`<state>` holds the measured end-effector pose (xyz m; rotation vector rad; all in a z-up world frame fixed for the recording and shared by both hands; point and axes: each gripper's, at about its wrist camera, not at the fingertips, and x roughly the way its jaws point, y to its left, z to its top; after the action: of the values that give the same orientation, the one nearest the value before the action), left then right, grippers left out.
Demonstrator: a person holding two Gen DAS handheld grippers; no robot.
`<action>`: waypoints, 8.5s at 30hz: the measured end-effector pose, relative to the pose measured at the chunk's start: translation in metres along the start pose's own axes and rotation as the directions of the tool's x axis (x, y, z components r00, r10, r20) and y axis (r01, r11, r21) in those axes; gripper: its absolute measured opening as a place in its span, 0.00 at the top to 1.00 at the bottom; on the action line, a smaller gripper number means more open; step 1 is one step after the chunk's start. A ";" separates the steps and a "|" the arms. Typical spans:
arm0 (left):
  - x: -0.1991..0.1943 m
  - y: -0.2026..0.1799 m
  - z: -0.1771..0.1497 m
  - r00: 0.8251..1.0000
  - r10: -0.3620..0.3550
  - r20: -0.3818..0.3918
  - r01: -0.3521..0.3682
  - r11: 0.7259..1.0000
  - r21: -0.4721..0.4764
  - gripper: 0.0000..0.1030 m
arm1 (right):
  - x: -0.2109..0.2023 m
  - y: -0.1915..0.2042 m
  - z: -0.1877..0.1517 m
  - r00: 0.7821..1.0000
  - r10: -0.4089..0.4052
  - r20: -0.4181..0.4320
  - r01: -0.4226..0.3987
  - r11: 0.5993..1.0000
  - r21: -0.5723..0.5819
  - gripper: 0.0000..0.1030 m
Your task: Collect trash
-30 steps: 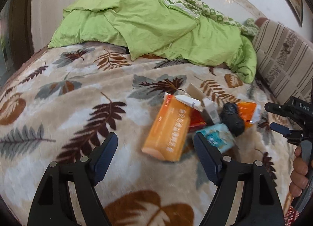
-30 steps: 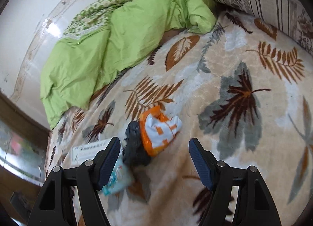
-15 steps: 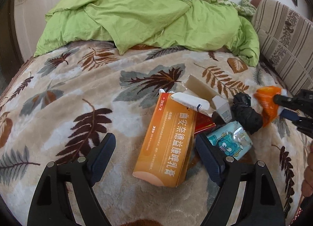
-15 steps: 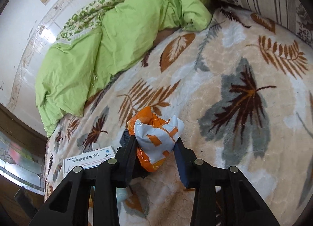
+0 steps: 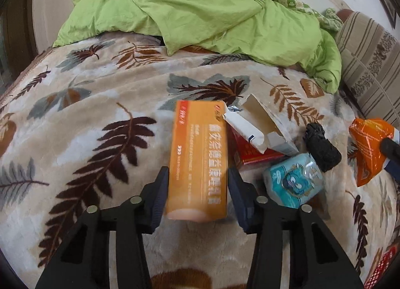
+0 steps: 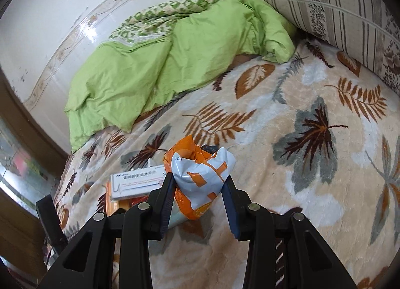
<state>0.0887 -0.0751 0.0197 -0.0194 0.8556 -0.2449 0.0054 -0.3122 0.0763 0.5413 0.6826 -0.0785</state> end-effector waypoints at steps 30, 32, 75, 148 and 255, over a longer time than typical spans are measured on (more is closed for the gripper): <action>-0.158 -0.037 -0.119 0.975 0.122 0.187 -0.138 0.988 0.074 0.58 | -0.092 0.011 -0.104 0.992 0.099 -0.082 -0.110 0.984 -0.143 0.61; -0.154 -0.040 -0.117 0.975 0.122 0.184 -0.139 0.987 0.082 0.58 | -0.092 0.011 -0.103 0.993 0.089 -0.077 -0.100 0.983 -0.153 0.61; -0.146 -0.050 -0.113 0.973 0.127 0.192 -0.150 0.983 0.110 0.57 | -0.084 0.014 -0.103 0.992 0.083 -0.093 -0.097 0.984 -0.152 0.61; -0.145 -0.060 -0.116 0.974 0.123 0.190 -0.149 0.981 0.127 0.57 | -0.085 0.011 -0.101 0.994 0.067 -0.089 -0.080 0.986 -0.149 0.61; -0.109 -0.069 -0.077 0.967 -0.250 -0.054 0.254 0.963 0.090 0.32 | -0.116 -0.090 -0.043 0.993 0.049 -0.106 -0.047 0.999 0.027 0.70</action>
<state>-0.0521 -0.1120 0.0585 -0.0336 0.8826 -0.5271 -0.1317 -0.3803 0.0796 0.5886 0.7731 -0.0129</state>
